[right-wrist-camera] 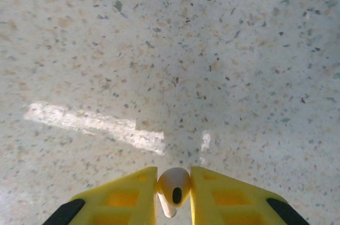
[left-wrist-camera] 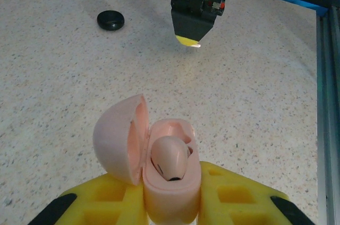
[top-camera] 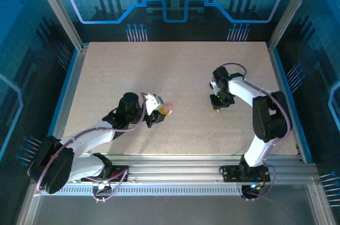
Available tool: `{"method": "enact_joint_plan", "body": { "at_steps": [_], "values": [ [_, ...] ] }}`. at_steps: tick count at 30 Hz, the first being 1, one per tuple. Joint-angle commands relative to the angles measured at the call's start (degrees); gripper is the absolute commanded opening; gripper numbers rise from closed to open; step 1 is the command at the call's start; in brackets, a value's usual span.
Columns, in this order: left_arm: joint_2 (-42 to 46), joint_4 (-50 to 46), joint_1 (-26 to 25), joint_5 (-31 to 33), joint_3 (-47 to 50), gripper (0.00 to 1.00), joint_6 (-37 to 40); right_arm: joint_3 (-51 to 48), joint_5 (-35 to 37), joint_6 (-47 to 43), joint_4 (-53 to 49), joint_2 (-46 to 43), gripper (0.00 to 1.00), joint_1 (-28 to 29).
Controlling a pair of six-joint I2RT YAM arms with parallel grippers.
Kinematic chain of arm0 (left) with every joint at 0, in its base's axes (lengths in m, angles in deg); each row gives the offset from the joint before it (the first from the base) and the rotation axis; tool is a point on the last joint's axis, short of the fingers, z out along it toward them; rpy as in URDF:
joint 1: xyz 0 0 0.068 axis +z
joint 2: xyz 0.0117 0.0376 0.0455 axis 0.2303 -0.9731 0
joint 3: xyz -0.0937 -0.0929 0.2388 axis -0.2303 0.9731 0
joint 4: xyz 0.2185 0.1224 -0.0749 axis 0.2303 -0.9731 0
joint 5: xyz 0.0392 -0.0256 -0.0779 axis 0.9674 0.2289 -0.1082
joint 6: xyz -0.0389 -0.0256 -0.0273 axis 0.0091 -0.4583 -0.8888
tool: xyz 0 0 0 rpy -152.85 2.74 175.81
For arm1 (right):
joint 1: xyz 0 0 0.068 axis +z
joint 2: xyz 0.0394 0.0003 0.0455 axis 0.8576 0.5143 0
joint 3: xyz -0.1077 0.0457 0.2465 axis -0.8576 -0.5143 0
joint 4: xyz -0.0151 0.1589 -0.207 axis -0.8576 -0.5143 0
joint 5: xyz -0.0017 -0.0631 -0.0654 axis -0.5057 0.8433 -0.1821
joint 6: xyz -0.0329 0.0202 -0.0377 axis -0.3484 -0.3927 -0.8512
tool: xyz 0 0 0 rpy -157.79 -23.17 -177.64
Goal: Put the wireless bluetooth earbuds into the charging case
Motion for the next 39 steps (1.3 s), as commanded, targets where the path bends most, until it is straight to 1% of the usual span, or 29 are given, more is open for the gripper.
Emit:
{"method": "enact_joint_plan", "body": {
  "at_steps": [1, 12, 16, 20, 24, 27, 31, 34, 39],
  "values": [
    [-2.7, 0.5, -1.6, 1.1, -2.8, 0.23, -0.3, -3.2, -2.7, 1.8, 3.6, -5.6, 0.22, -0.7],
    [-15.7, 7.2, -7.3, 5.5, -8.6, 0.21, -4.0, -14.4, -8.1, 5.4, 15.4, -20.8, 0.21, -1.3],
    [-19.4, 11.1, -8.1, 6.6, -9.7, 0.21, -5.9, -19.7, -12.6, 7.9, 21.2, -25.2, 0.21, -1.4],
    [-22.6, 14.6, -8.5, 6.9, -10.8, 0.20, -7.3, -22.0, -20.2, 8.4, 26.4, -26.9, 0.21, -1.2],
    [-25.4, 16.0, -9.0, 7.7, -12.2, 0.20, -7.9, -23.4, -23.4, 9.6, 30.0, -27.4, 0.21, -0.9],
    [-27.5, 18.1, -9.0, 8.4, -12.5, 0.21, -8.7, -24.6, -24.5, 11.3, 32.9, -28.1, 0.21, -0.7],
    [-30.0, 20.7, -9.0, 7.9, -13.1, 0.20, -9.6, -26.3, -26.2, 13.2, 37.1, -29.4, 0.21, -0.5],
    [-30.8, 21.5, -9.0, 7.8, -13.5, 0.20, -9.6, -27.2, -26.7, 13.8, 39.4, -31.0, 0.21, 0.0],
    [-31.2, 24.0, -8.9, 7.9, -13.2, 0.20, -10.3, -30.5, -27.4, 17.4, 47.1, -34.2, 0.22, 0.8]
  ]
}}
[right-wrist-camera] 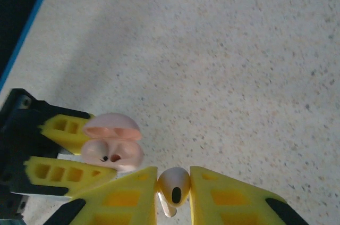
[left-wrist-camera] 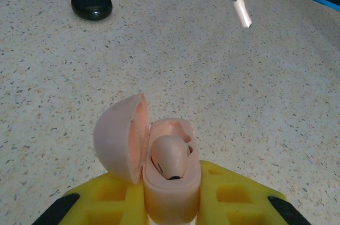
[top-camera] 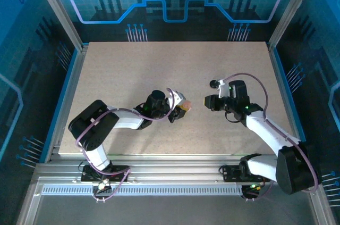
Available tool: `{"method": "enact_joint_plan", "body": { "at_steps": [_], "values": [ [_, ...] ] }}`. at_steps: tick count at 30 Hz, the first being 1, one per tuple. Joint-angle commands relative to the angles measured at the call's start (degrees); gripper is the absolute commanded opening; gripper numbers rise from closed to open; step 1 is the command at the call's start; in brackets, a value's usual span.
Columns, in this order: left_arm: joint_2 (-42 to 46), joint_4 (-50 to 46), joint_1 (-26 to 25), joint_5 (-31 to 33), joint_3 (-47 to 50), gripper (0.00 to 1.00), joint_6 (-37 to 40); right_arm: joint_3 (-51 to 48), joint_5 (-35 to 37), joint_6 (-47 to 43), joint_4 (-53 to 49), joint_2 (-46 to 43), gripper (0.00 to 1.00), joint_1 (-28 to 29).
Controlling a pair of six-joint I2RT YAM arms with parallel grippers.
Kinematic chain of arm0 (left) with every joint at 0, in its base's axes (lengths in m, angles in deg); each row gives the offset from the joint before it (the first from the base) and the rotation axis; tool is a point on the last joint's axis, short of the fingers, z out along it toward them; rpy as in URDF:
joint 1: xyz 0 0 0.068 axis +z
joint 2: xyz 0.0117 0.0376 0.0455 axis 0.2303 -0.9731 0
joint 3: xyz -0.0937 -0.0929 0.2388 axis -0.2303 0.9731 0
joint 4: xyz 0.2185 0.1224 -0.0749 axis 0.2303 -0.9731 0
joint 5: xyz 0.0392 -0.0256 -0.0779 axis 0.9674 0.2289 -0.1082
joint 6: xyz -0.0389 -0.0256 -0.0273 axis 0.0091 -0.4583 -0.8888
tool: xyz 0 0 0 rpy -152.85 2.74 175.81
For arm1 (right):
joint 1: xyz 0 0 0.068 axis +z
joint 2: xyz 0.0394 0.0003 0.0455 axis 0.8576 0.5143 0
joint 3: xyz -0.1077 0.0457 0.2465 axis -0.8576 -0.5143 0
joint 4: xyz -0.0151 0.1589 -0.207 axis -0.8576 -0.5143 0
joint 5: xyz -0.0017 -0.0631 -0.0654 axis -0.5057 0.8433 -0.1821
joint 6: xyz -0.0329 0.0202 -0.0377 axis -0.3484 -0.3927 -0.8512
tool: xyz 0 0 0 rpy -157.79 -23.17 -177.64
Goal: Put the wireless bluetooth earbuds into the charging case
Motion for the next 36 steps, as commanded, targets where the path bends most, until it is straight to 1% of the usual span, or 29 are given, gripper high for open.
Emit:
{"method": "enact_joint_plan", "body": {
  "at_steps": [1, 8, 14, 22, 36],
  "values": [
    [-0.4, 5.0, -0.5, 0.3, -1.3, 0.20, -1.6, -2.1, -1.8, 3.4, 8.0, -2.2, 0.22, 1.3],
    [-1.5, 10.7, -0.5, -0.3, 0.0, 0.20, -3.9, -2.1, -0.5, 4.8, 11.1, -3.2, 0.22, 4.3],
    [-1.5, 15.9, -0.5, -0.4, 1.4, 0.20, -5.9, -1.5, 0.1, 6.2, 13.6, -2.1, 0.23, 6.7],
    [-1.0, 18.0, -0.5, -0.7, 1.6, 0.20, -6.7, -0.9, 1.9, 6.9, 15.9, -1.4, 0.23, 8.0],
    [-0.3, 20.0, -0.5, -1.0, 2.6, 0.21, -7.2, 1.2, 2.2, 7.8, 19.0, 2.1, 0.23, 8.5]
  ]
}}
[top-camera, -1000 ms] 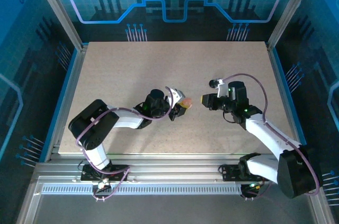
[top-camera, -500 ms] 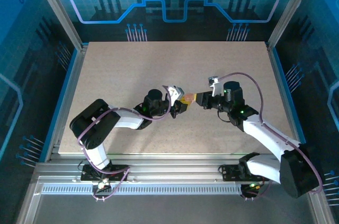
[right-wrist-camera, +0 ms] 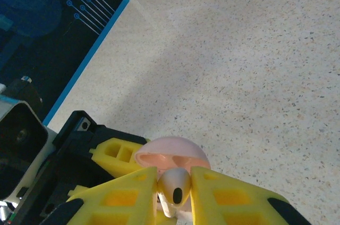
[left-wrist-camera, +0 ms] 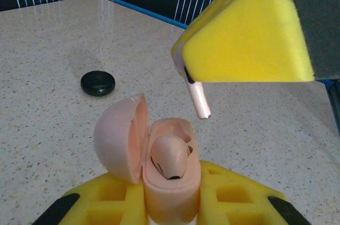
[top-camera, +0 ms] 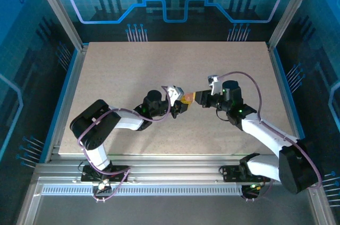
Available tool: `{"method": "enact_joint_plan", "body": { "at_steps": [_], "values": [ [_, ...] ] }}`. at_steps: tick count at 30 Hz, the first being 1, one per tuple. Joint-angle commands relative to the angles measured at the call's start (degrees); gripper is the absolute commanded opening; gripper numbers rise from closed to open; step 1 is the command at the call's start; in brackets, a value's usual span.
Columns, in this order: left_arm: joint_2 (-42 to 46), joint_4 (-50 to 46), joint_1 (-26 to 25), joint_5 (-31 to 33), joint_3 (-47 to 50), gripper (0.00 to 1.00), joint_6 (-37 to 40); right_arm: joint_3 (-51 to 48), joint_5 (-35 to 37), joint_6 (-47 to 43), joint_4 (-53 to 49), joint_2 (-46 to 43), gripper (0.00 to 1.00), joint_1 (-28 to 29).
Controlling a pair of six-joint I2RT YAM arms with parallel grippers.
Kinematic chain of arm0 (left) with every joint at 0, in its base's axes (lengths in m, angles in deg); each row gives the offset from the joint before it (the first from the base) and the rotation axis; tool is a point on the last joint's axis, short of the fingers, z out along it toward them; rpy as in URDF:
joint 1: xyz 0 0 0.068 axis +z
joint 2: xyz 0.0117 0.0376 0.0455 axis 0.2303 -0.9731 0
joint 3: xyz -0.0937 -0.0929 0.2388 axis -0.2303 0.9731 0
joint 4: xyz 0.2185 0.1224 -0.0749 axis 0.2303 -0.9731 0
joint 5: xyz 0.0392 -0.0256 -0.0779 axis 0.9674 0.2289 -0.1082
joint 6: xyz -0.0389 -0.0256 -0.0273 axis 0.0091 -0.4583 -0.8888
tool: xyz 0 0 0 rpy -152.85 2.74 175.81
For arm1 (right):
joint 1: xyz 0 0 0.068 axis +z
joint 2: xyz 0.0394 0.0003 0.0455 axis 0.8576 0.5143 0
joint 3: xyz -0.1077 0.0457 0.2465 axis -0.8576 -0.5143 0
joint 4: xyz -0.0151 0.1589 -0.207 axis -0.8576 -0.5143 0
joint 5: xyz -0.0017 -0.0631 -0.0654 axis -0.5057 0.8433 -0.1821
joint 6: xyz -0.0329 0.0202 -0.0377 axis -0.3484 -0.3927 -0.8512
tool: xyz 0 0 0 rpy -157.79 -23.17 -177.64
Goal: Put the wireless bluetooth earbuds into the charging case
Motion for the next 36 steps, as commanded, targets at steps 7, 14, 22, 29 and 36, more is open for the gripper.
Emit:
{"method": "enact_joint_plan", "body": {
  "at_steps": [7, 14, 22, 29, 36],
  "values": [
    [1.1, 3.3, -0.4, -0.7, 1.1, 0.21, -1.3, 2.7, 0.3, 0.9, 4.7, 2.8, 0.22, 1.4],
    [1.3, 4.5, -0.4, -0.5, 1.3, 0.21, -1.8, 2.5, 0.2, 0.8, 4.7, 3.1, 0.22, 1.7],
    [1.8, 5.1, -0.4, 0.3, 1.6, 0.21, -1.9, 1.7, 0.4, 0.7, 3.8, 1.8, 0.22, 1.8],
    [1.9, 6.9, -0.4, 0.8, 2.1, 0.21, -2.7, 1.0, 0.5, 0.8, 3.6, 0.8, 0.23, 2.0],
    [2.3, 8.1, -0.4, 1.0, 2.4, 0.21, -3.3, 0.6, 0.7, 0.8, 3.7, 0.7, 0.22, 2.2]
  ]
}}
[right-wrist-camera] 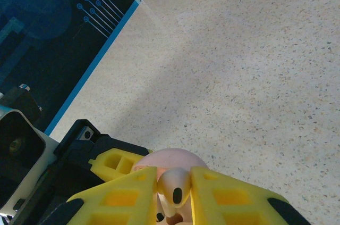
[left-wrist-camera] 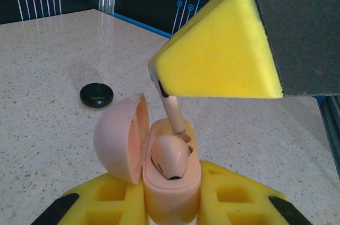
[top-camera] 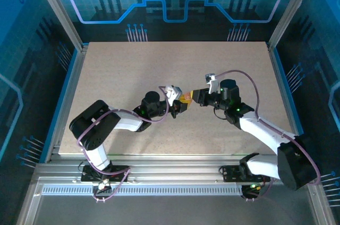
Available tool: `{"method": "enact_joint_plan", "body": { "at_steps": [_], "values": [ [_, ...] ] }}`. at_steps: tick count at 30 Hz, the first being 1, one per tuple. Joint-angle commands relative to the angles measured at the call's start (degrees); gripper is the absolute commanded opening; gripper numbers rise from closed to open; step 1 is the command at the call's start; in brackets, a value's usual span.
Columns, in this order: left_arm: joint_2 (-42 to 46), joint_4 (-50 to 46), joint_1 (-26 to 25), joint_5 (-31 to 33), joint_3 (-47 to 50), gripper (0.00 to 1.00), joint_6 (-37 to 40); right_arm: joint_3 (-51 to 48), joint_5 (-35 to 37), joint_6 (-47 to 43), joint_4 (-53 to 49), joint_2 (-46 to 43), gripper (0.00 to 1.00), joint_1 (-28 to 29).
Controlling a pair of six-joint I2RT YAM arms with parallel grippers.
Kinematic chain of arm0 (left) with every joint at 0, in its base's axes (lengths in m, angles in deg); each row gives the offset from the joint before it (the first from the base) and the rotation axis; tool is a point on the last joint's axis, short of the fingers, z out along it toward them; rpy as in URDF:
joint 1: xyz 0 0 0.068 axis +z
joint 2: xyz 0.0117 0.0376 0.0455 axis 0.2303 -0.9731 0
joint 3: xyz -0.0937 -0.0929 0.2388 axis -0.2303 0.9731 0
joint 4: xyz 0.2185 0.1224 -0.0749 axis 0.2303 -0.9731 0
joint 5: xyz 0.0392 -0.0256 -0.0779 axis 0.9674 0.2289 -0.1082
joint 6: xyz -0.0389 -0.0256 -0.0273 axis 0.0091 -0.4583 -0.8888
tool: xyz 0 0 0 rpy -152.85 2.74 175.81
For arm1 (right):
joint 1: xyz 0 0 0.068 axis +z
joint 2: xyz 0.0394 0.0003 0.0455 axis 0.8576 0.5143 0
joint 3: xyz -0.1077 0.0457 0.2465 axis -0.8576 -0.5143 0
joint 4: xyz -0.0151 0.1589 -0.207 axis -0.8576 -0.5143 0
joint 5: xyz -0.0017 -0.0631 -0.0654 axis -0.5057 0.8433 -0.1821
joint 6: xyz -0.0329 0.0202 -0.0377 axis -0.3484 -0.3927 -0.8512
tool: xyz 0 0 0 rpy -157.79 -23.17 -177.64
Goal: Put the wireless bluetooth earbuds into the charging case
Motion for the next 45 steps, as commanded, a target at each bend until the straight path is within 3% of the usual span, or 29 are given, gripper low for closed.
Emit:
{"method": "enact_joint_plan", "body": {
  "at_steps": [1, 45],
  "values": [
    [2.0, 3.3, -0.4, 0.8, 0.8, 0.21, -0.7, -0.5, 0.7, 0.2, 1.3, -1.0, 0.23, 0.8],
    [3.8, 6.2, -0.4, -0.6, 2.0, 0.22, 0.1, 0.2, -3.3, 0.1, -1.3, 0.4, 0.22, 1.2]
  ]
}}
